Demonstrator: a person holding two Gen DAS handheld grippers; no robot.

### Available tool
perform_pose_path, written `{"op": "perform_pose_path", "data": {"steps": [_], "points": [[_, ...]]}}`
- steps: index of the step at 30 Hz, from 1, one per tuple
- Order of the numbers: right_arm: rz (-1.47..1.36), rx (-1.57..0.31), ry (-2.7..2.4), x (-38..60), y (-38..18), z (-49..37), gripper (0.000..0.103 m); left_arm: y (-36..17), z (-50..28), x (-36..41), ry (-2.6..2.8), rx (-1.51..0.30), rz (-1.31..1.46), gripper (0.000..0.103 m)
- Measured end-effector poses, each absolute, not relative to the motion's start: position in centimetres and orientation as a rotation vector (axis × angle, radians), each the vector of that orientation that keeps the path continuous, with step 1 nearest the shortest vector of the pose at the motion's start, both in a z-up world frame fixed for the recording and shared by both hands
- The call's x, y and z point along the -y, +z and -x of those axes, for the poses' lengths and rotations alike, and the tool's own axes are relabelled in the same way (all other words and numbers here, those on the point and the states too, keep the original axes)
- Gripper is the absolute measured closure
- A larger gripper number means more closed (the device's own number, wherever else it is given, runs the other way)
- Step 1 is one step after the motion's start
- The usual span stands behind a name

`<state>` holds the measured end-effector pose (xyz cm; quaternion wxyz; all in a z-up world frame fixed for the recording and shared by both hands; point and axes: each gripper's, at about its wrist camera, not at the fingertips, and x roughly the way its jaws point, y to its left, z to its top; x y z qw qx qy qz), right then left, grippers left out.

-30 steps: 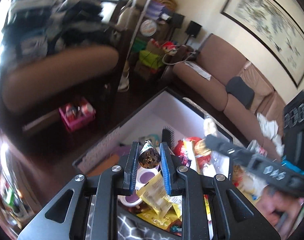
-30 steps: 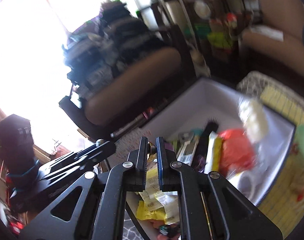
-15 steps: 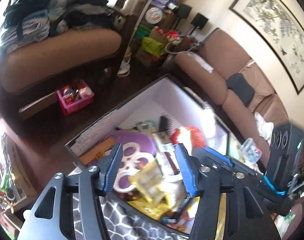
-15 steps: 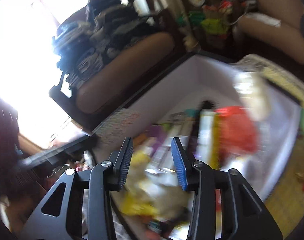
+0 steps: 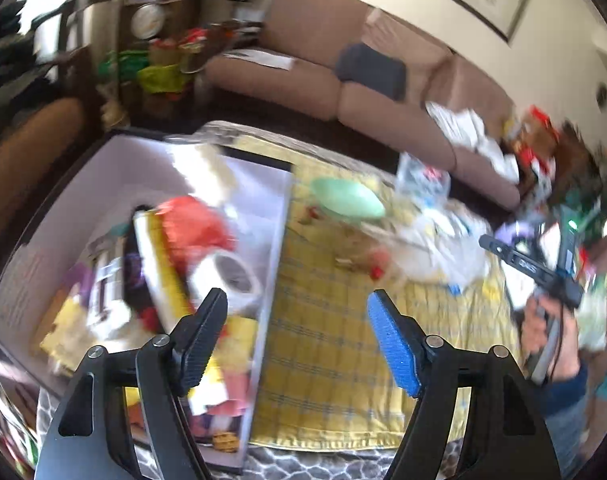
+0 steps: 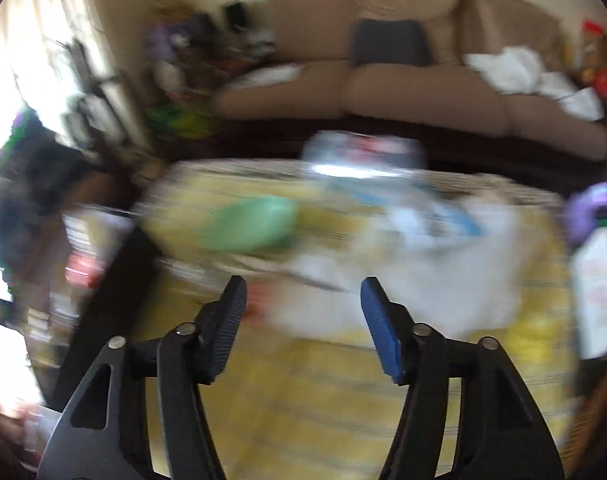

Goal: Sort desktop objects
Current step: 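Grasp the white glove with the left tool while the right tool grasps the white plastic bag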

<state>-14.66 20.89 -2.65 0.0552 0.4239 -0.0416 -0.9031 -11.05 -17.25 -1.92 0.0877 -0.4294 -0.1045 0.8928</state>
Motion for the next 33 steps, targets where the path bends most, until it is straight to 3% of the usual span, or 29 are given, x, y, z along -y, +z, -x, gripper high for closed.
{"op": "perform_pose_path", "data": {"steps": [4,9,10,11,14,17,21,28,33], "points": [[-1.449,-0.073,-2.616,-23.1,-6.7,16.2,0.045,-2.9,11.7,14.2,2.591,0.327,1.324,0.027],[-1.303,-0.576,-2.619,-19.3,-11.5,17.4,0.048,-5.9,11.8,9.4,2.447,0.236,1.425,0.027],[-1.336,-0.663,-2.598,-18.6,-12.8,17.7,0.053,-6.4,11.7,8.7,2.44,0.209,1.448,0.027],[-1.358,-0.688,-2.58,-18.5,-13.4,17.3,0.069,-6.9,11.7,8.1,2.435,0.182,1.469,0.027],[-1.419,-0.618,-2.479,-18.6,-14.9,17.1,0.1,-8.0,11.4,6.8,2.415,0.104,1.514,0.027],[-1.436,-0.298,-2.422,-20.7,-14.1,16.1,0.101,-8.4,11.4,6.6,2.405,0.091,1.531,0.027],[-1.335,-0.041,-2.321,-21.4,-11.7,12.4,0.101,-8.8,11.4,6.4,2.395,0.095,1.543,0.027],[-1.26,0.004,-1.994,-13.9,-9.5,2.0,0.101,-9.4,11.2,5.7,2.368,0.124,1.575,0.027],[-1.408,0.073,-1.9,-12.0,-12.4,-1.2,0.094,-9.8,10.5,4.8,2.337,0.095,1.618,0.023]]}}
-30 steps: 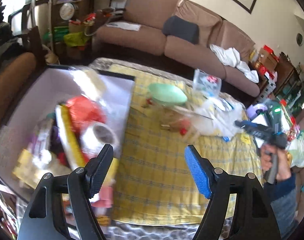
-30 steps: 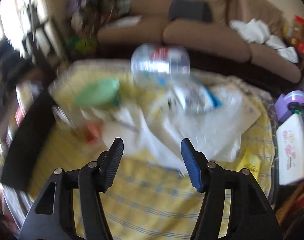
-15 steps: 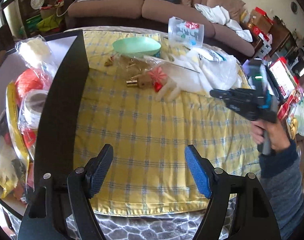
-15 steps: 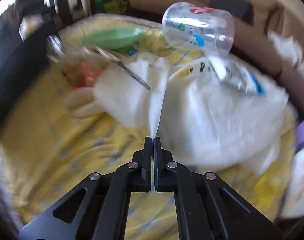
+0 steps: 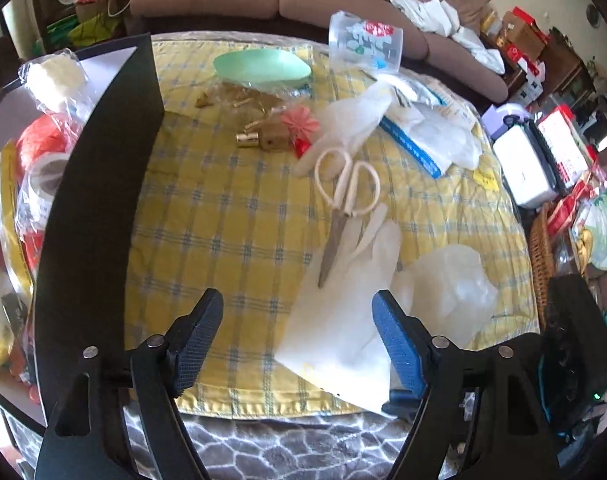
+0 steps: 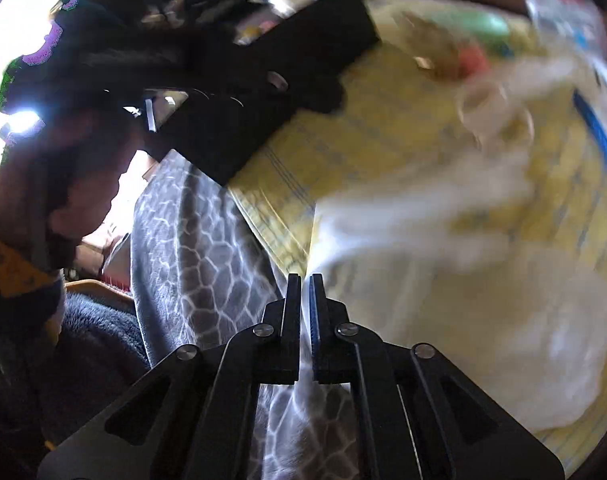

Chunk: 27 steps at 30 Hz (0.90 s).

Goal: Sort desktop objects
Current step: 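Grasp the white glove with the left tool while the right tool grasps the white plastic bag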

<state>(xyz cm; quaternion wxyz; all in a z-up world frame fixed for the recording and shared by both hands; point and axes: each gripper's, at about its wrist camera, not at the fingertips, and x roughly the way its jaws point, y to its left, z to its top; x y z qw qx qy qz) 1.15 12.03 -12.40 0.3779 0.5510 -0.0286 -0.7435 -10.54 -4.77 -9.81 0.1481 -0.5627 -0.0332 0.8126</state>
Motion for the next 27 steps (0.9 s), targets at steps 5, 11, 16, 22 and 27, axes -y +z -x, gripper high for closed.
{"op": "perform_pose_path", "data": {"steps": [5,11,16,22,27], "points": [[-1.496,0.33,-1.969,-18.0,-13.9,-1.1,0.065,-11.9,10.4,3.0,2.28,0.001,1.696,0.02],[-1.609,0.357,-2.261,-25.9,-12.6,0.3,0.065,-15.4,8.2,-3.9,2.202,-0.519,1.556,0.02],[-1.665,0.303,-2.388,-28.6,-12.0,0.5,0.061,-16.8,6.1,-7.9,2.105,-0.709,1.473,0.018],[-1.66,0.234,-2.466,-28.7,-11.9,-0.2,0.022,-18.1,5.9,-8.6,2.128,-0.782,1.448,0.01],[-1.729,0.161,-2.427,-26.9,-13.9,-0.4,0.023,-17.6,7.6,-6.3,2.122,-0.487,1.514,0.074]]}}
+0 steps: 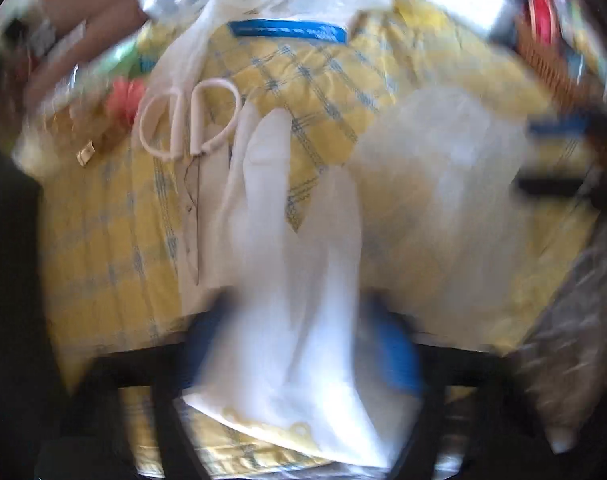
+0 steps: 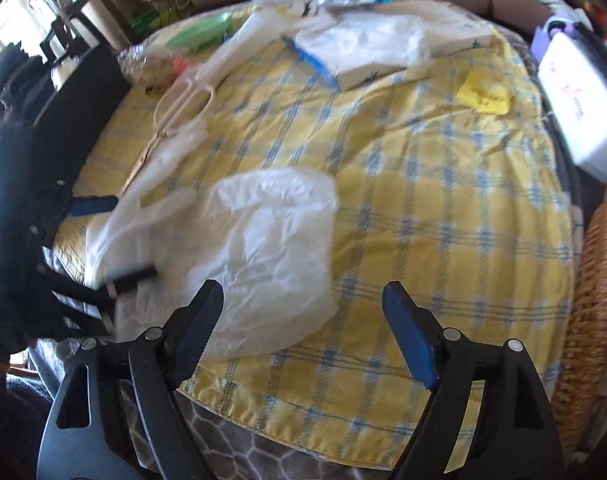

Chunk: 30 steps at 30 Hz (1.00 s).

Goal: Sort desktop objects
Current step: 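Grasp the white glove with the left tool while the right tool grasps the white plastic bag, then carry the glove and plastic bag over the black box and release both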

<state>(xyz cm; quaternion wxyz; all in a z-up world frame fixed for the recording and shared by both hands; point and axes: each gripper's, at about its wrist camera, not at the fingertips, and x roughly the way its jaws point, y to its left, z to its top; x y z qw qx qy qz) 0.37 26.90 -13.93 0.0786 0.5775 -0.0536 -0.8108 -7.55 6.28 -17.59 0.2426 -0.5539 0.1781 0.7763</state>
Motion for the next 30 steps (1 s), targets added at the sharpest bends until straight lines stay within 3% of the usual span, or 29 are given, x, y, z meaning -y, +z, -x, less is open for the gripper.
{"op": "perform_pose_path", "data": {"steps": [2,8,12,15,23,30], "points": [[-1.768,0.139,-2.418,-26.1,-14.9,-0.4,0.023,-16.5,8.3,-4.8,2.146,-0.397,1.515,0.094],[-1.702,0.117,-2.384,-22.8,-15.3,-0.8,0.024,-11.8,8.5,-0.7,2.256,-0.192,1.413,0.097],[-1.642,0.107,-2.353,-21.5,-14.8,-1.3,0.069,-8.4,8.2,0.7,2.303,-0.111,1.318,0.097],[-1.559,0.121,-2.359,-21.2,-13.3,-1.8,0.08,-5.9,7.6,0.6,2.359,-0.138,1.226,0.097],[-1.104,0.075,-2.59,-20.4,-2.1,-4.7,0.087,2.0,5.5,3.0,2.567,-0.152,0.974,0.097],[-0.925,0.02,-2.626,-17.9,5.0,-5.3,0.089,7.3,3.7,8.2,2.677,-0.005,0.845,0.097]]}}
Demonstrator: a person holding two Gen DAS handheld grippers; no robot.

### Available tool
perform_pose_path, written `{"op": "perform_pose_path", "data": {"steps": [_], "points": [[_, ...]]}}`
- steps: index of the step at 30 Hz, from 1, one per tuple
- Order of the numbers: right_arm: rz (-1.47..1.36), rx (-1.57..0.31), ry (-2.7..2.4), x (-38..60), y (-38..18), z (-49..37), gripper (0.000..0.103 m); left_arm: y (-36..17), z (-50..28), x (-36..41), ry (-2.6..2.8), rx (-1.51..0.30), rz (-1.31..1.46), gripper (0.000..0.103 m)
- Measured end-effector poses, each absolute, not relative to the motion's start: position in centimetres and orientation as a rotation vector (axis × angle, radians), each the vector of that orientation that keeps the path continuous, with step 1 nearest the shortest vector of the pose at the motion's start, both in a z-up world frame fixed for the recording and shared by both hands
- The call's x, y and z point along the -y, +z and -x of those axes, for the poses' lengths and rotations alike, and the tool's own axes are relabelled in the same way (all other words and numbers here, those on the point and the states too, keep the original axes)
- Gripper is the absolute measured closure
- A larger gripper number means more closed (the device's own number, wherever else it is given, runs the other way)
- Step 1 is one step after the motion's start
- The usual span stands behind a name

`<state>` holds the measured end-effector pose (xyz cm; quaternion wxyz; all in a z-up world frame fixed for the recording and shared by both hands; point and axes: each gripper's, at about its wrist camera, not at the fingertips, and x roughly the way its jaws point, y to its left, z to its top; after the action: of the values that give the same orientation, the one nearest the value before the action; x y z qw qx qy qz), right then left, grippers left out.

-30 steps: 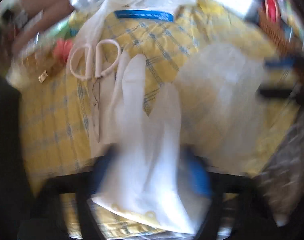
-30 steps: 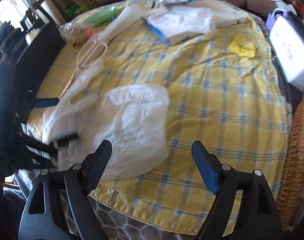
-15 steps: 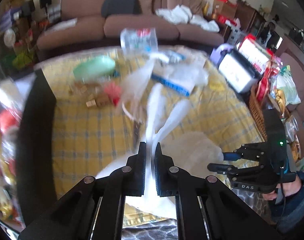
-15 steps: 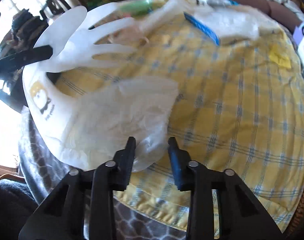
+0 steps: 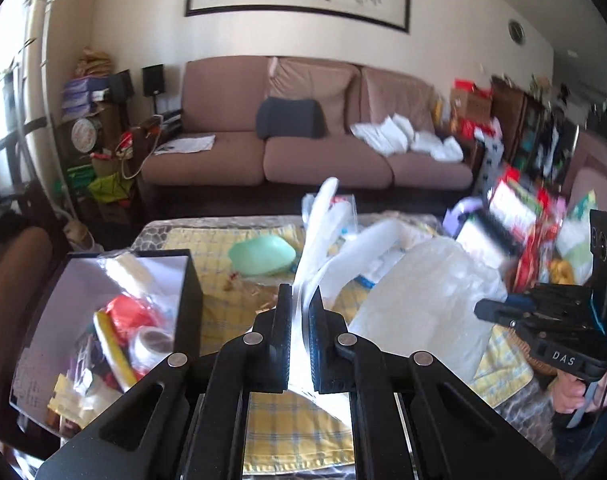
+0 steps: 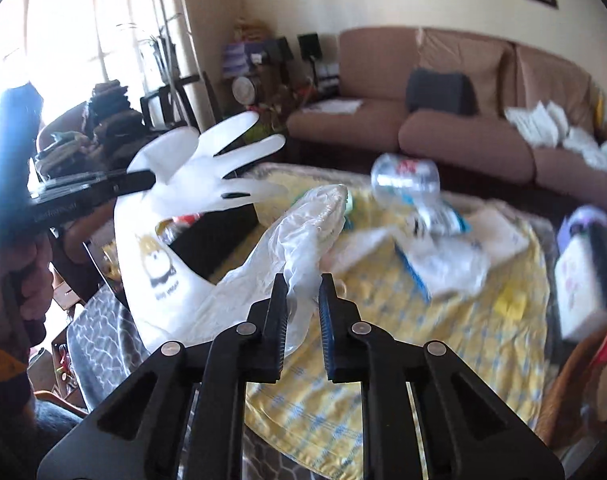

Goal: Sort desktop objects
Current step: 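Carry the glove and plastic bag over the black box and release both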

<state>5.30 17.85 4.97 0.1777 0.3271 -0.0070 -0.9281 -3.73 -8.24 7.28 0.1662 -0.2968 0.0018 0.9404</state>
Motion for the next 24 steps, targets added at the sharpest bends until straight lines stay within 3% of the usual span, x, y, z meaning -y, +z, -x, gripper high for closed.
{"op": "perform_pose_path", "data": {"steps": [7,18,24], "points": [[-0.793,-0.02,-2.655,-14.6,10.4,-5.8,0.09,10.8,1.4,13.9,2.772,0.121,0.719,0.097],[-0.483,-0.267,-2.633,-1.5,17.5,-5.5,0.09,13.2,-0.4,27.6,2.932,0.546,0.559,0.097],[-0.379,-0.331,-2.615,6.5,18.2,-3.7,0.09,13.5,1.5,31.3,2.988,0.548,0.478,0.097]]}}
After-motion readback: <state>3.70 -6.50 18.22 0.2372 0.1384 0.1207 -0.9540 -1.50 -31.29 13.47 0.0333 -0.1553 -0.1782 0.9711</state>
